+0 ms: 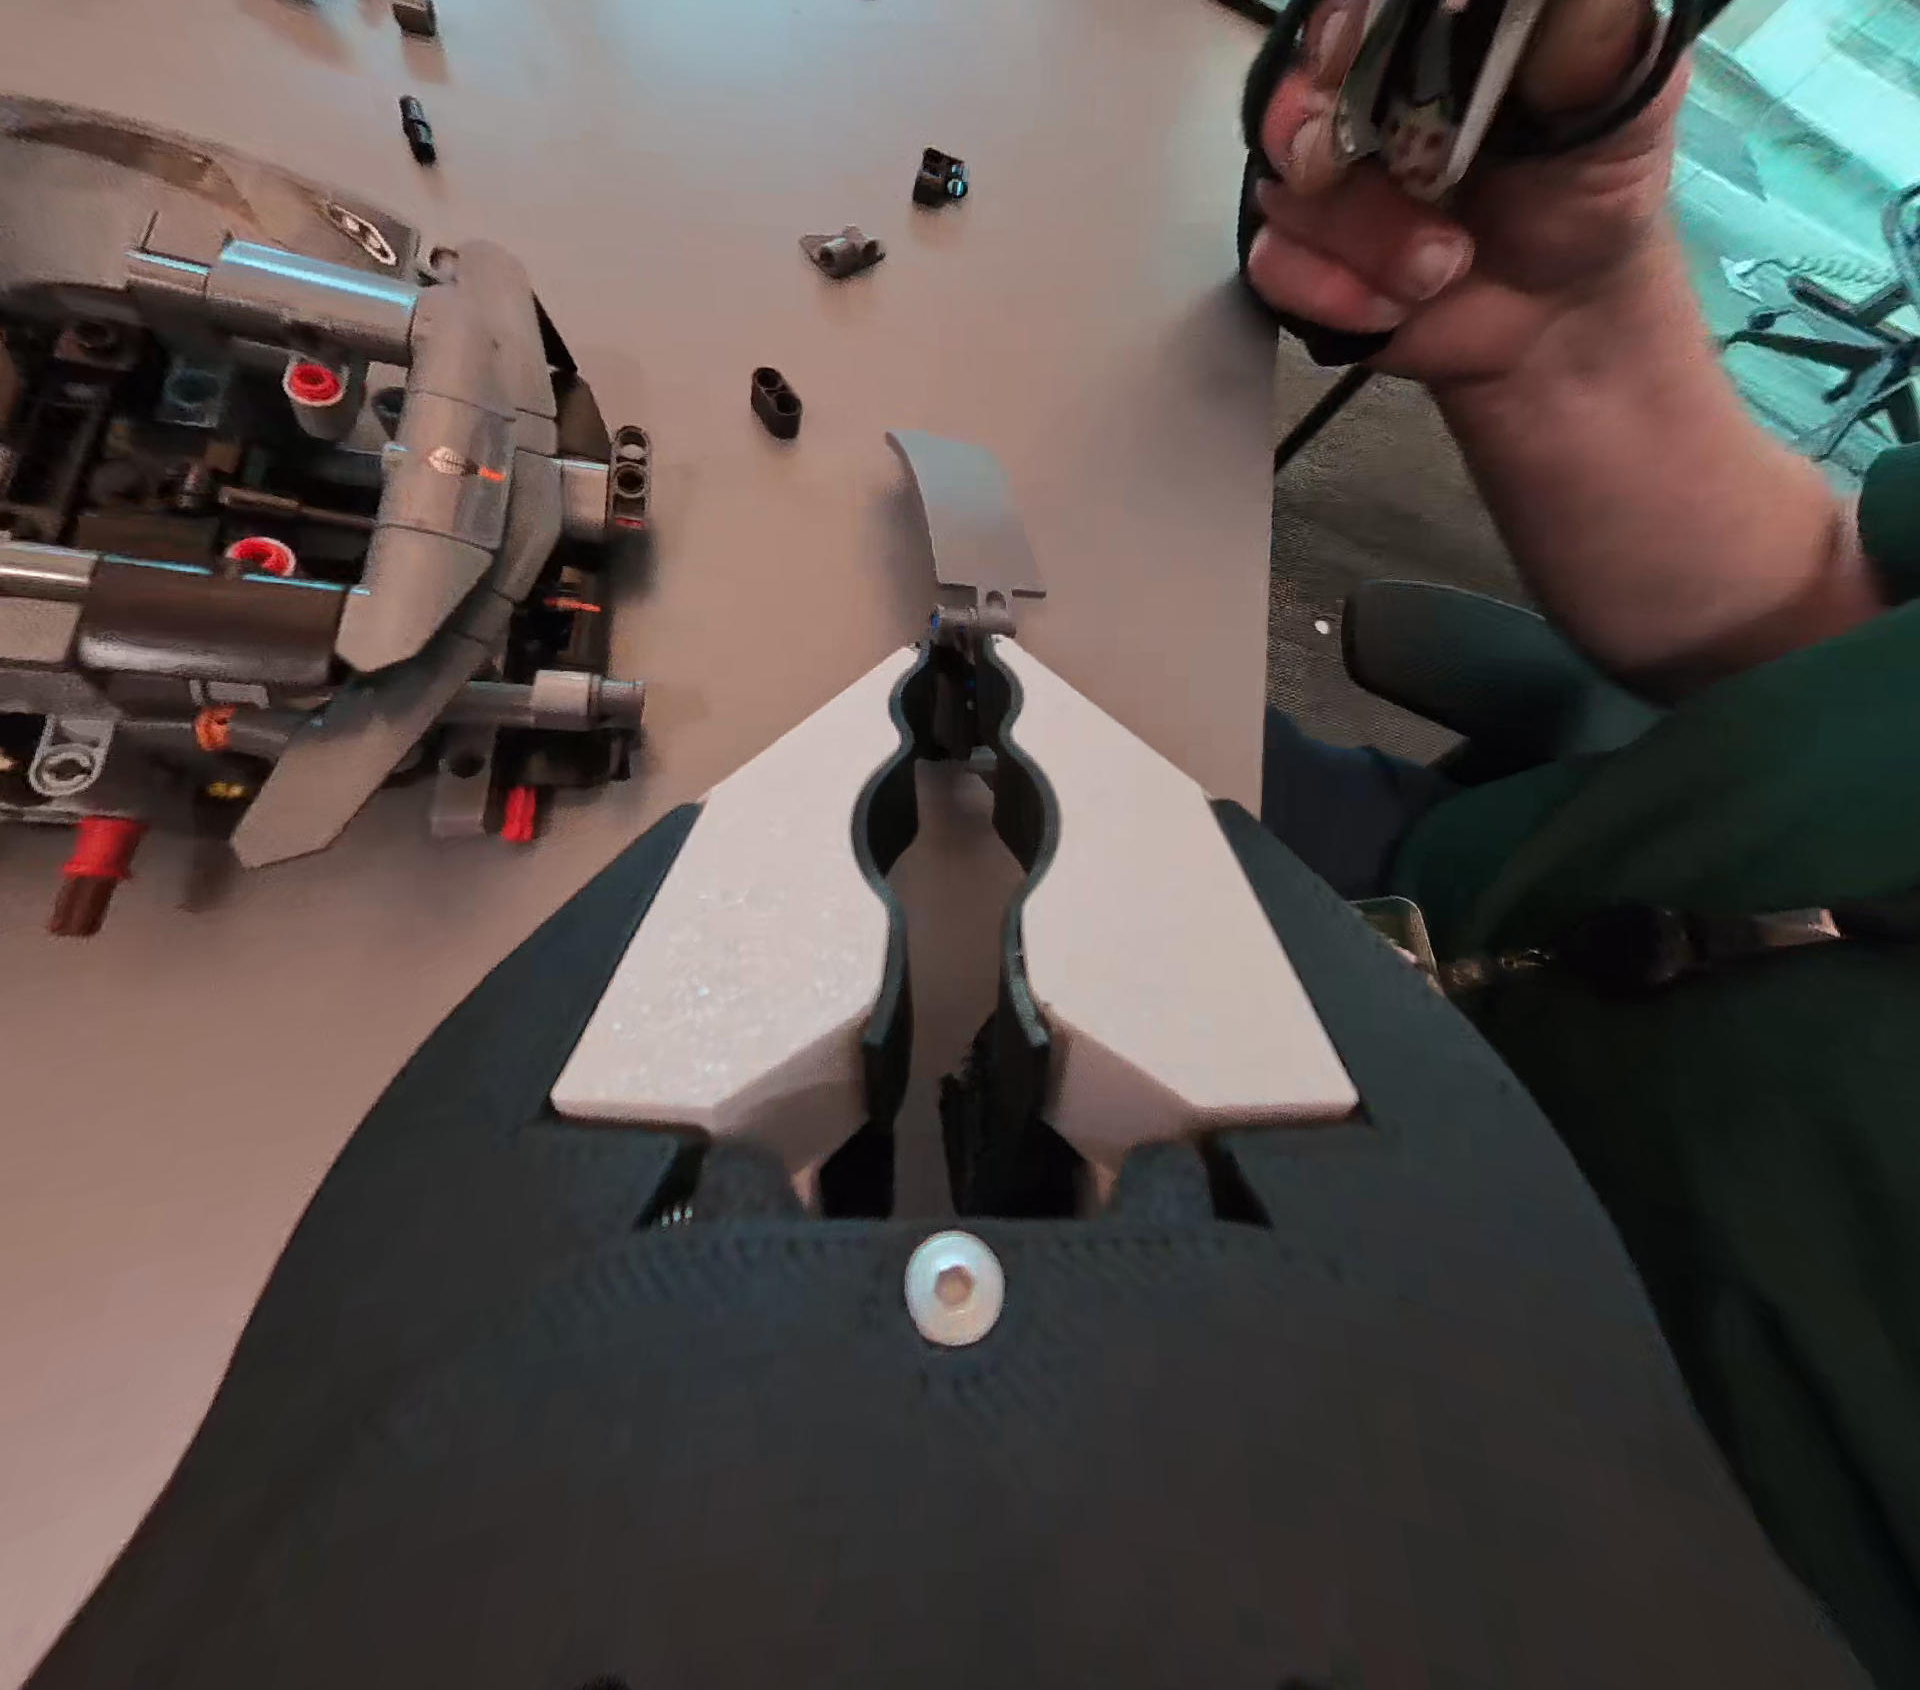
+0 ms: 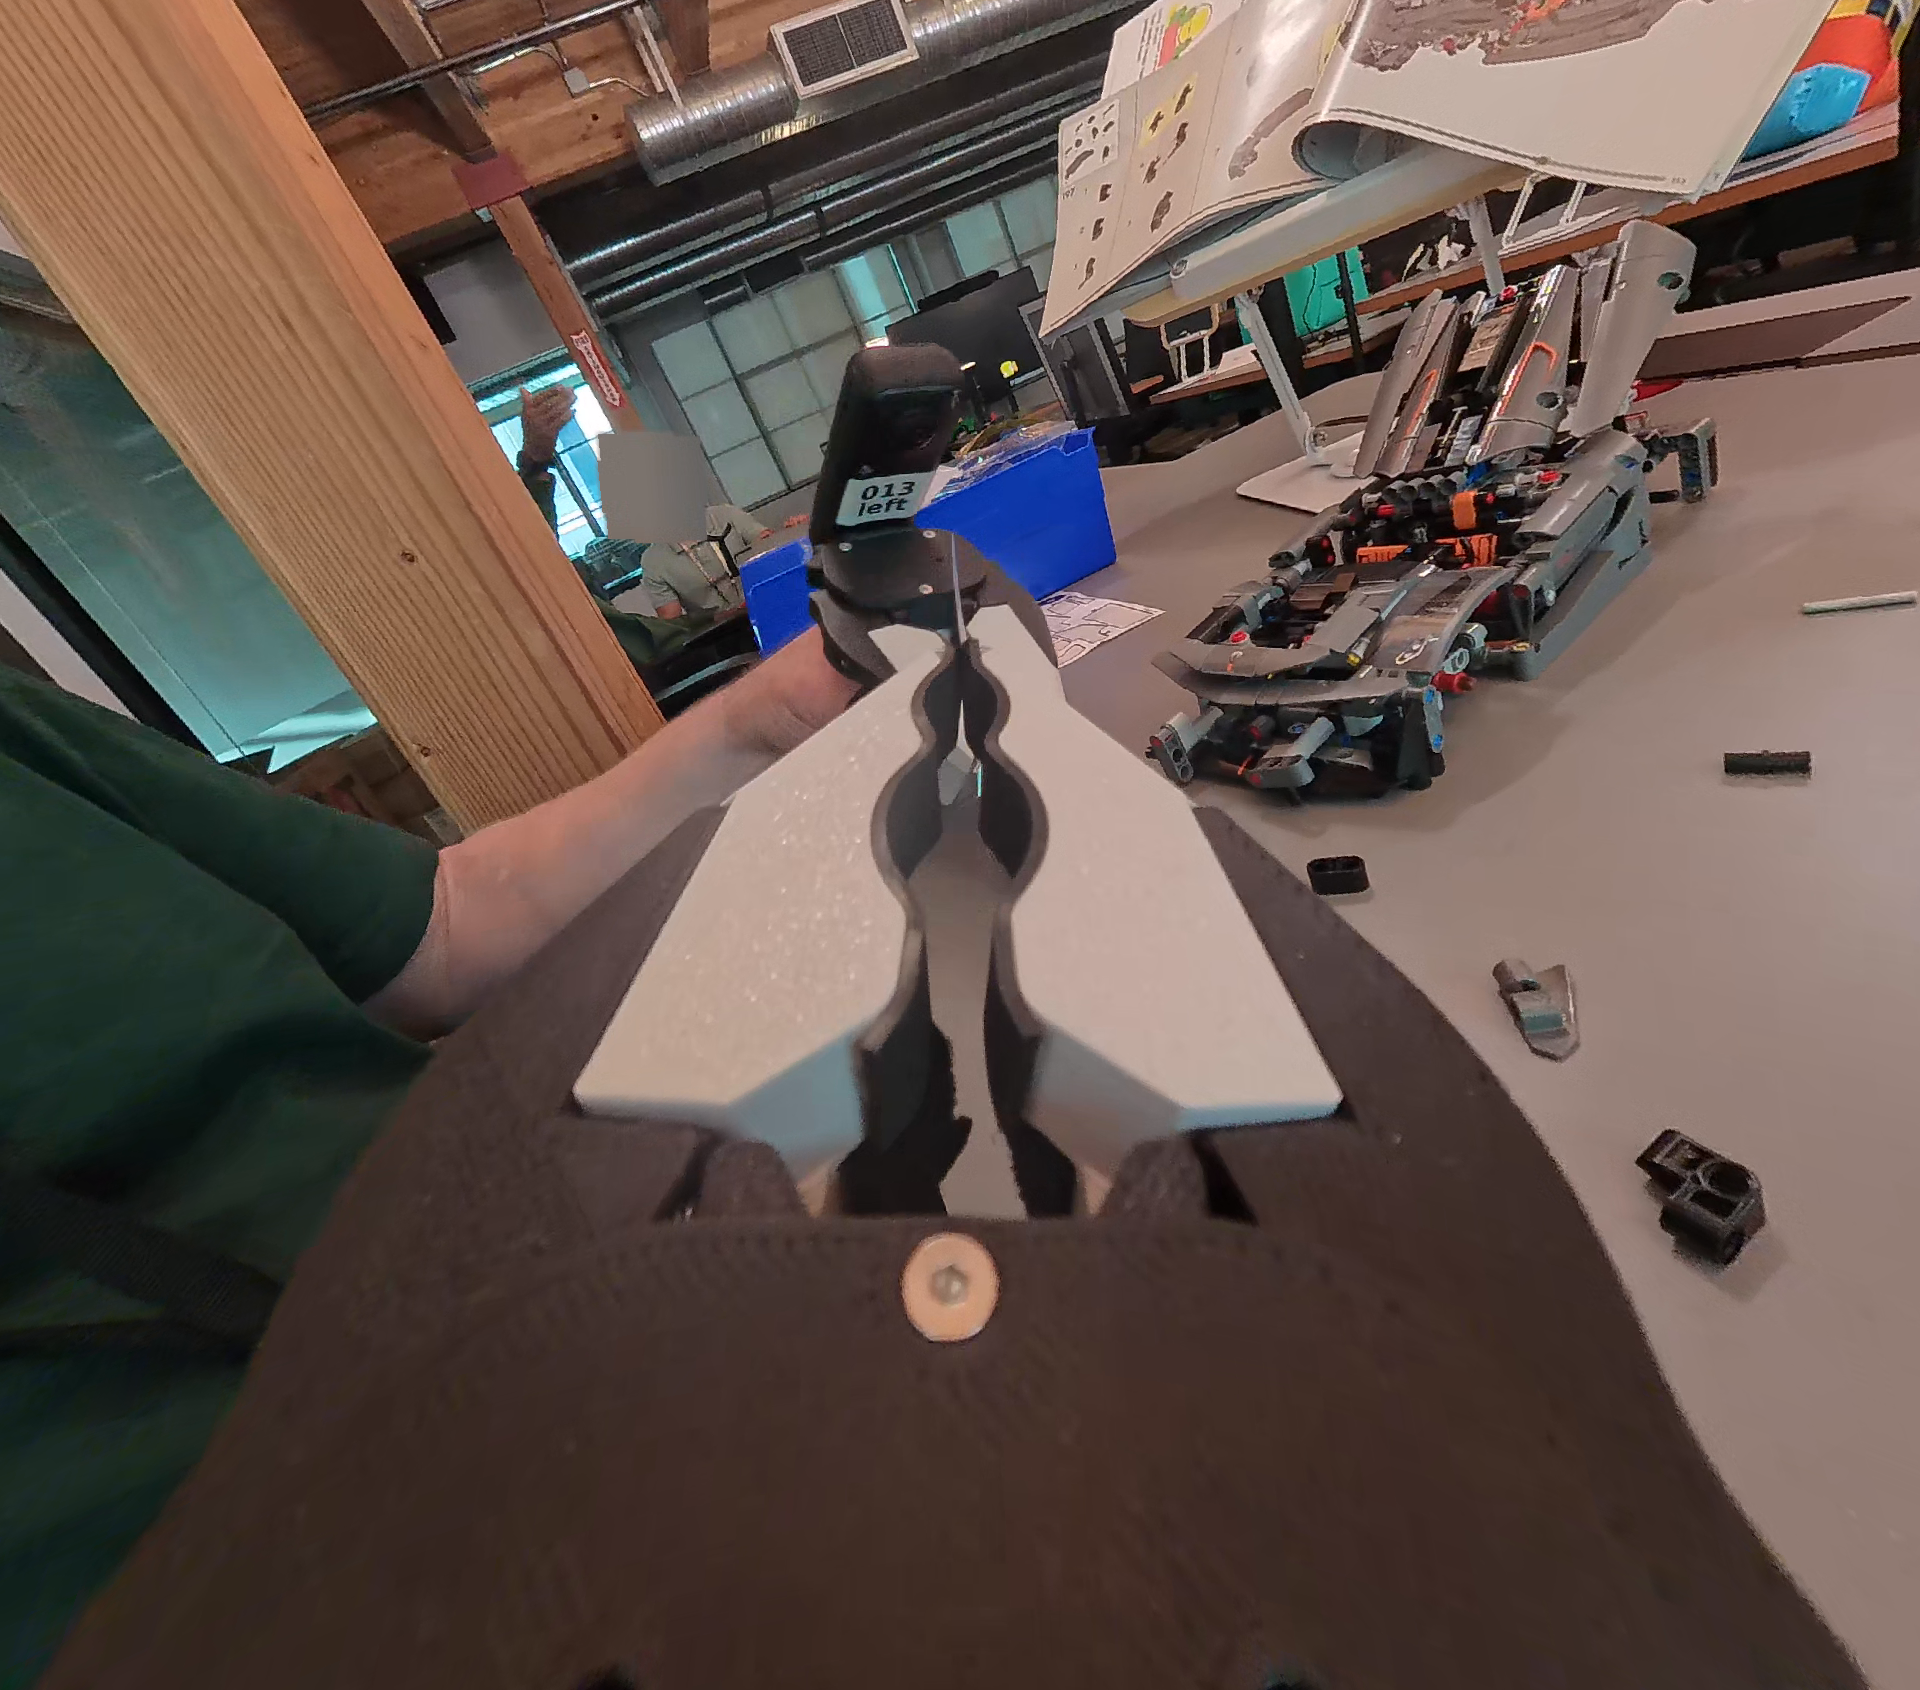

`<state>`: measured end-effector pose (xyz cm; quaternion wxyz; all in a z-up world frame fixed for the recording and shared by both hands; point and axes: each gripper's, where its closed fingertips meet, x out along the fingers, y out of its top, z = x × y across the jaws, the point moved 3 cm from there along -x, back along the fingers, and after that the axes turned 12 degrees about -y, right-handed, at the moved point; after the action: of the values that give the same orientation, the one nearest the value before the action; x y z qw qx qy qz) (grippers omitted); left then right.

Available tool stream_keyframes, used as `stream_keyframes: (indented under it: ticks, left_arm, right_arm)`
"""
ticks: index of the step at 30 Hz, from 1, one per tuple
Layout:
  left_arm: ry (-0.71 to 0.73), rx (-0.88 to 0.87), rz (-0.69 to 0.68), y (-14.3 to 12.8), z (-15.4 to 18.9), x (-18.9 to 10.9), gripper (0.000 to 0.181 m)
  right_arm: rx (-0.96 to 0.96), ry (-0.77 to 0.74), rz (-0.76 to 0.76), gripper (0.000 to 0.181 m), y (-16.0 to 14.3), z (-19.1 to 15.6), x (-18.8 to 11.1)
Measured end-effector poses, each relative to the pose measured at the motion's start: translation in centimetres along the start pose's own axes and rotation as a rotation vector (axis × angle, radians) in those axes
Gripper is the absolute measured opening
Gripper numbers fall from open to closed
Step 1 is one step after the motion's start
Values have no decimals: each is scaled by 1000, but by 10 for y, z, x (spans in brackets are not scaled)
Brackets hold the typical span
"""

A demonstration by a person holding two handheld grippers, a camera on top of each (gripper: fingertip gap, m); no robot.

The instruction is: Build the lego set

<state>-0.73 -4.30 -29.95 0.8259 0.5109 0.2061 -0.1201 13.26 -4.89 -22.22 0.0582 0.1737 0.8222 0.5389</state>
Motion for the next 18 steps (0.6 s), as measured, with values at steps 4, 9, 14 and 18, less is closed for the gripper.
stream_keyframes:
  ticks: [4,9,14,18]
  left_arm:
    - [-7,9,-46,0,-6,2,11]
    - [12,45,-15,3,-6,-1,23]
    - [92,179,98,30,18,-14,33]
    - [-7,255,277,66,62,-4,31]
  right_arm:
    - [9,-1,-5,0,0,1,0]
    - [22,-7,-10,0,0,3,1]
    - [72,13,37,0,6,1,1]
    - [163,121,146,0,14,-14,6]
